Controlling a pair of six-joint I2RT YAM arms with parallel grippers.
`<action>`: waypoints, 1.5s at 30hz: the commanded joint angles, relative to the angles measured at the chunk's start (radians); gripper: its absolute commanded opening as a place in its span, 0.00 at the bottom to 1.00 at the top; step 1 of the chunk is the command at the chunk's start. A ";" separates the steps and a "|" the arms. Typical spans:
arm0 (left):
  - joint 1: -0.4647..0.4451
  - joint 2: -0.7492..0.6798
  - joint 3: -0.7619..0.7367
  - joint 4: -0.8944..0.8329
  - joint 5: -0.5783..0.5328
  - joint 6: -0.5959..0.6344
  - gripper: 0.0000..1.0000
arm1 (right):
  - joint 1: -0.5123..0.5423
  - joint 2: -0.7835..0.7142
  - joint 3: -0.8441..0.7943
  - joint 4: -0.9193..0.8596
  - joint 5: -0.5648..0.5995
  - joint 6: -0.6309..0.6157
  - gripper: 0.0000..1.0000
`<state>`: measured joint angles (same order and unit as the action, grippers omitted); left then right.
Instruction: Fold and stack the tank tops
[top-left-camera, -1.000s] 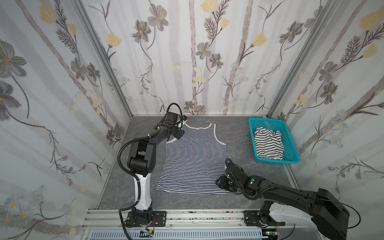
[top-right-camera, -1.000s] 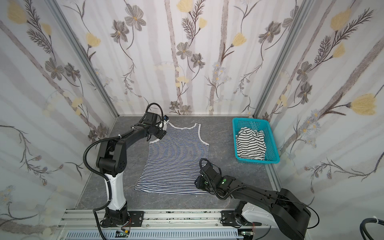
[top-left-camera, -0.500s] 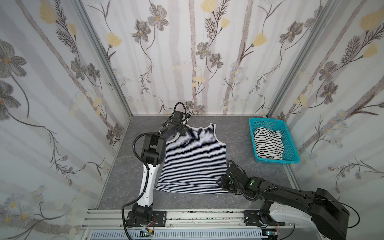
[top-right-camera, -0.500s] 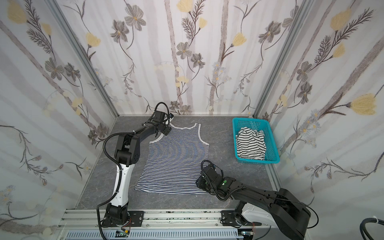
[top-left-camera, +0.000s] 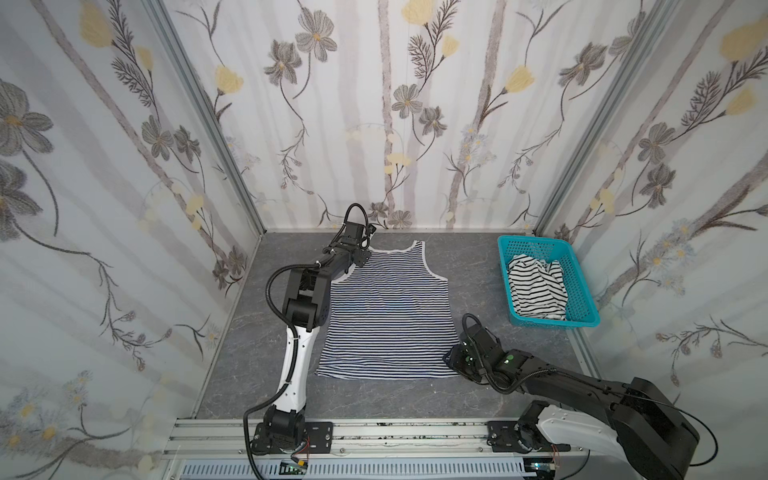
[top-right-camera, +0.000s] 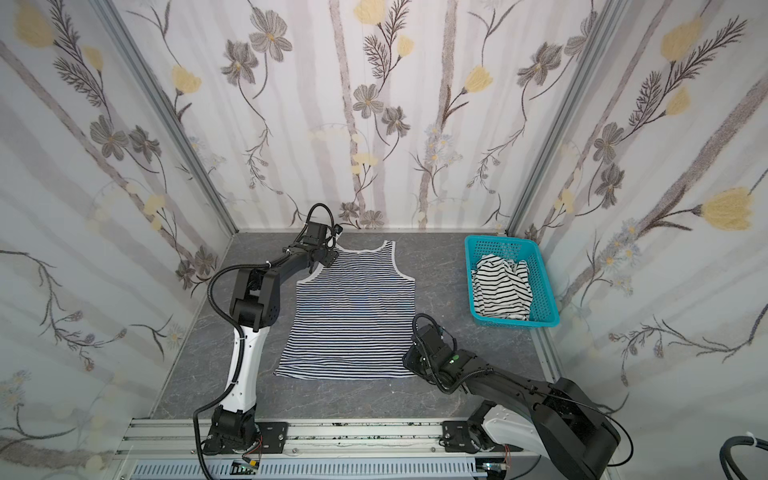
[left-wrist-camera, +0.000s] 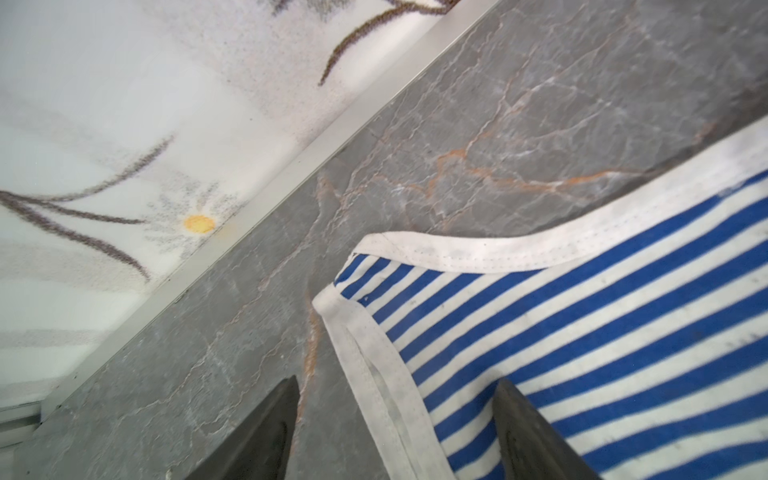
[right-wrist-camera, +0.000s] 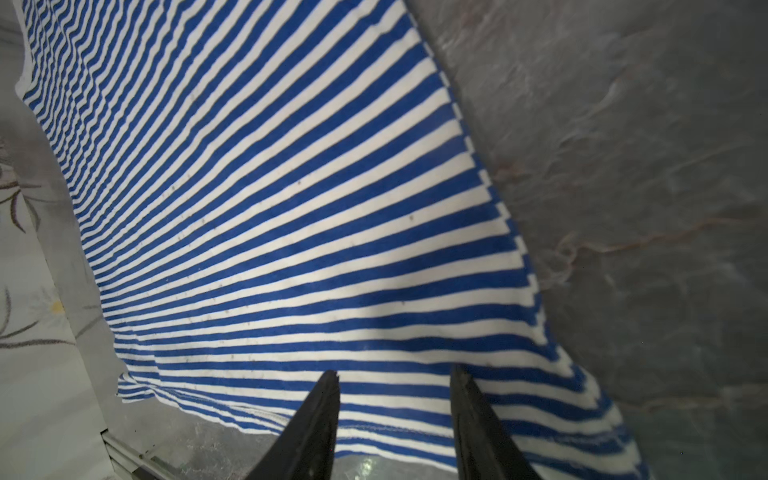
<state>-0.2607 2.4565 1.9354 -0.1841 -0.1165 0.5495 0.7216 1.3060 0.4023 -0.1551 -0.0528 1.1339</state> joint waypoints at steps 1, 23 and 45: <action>0.012 -0.020 -0.047 -0.089 -0.056 0.013 0.76 | -0.049 0.039 0.044 -0.029 0.006 -0.078 0.46; 0.080 -0.304 -0.472 -0.077 -0.089 -0.135 0.75 | -0.422 0.633 0.657 -0.163 -0.075 -0.414 0.50; 0.057 -0.335 -0.371 -0.030 -0.127 -0.135 0.77 | -0.166 0.296 0.381 -0.132 -0.026 -0.326 0.58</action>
<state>-0.1902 2.1300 1.5600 -0.2089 -0.2661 0.4049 0.5468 1.6165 0.8352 -0.3737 -0.0811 0.7364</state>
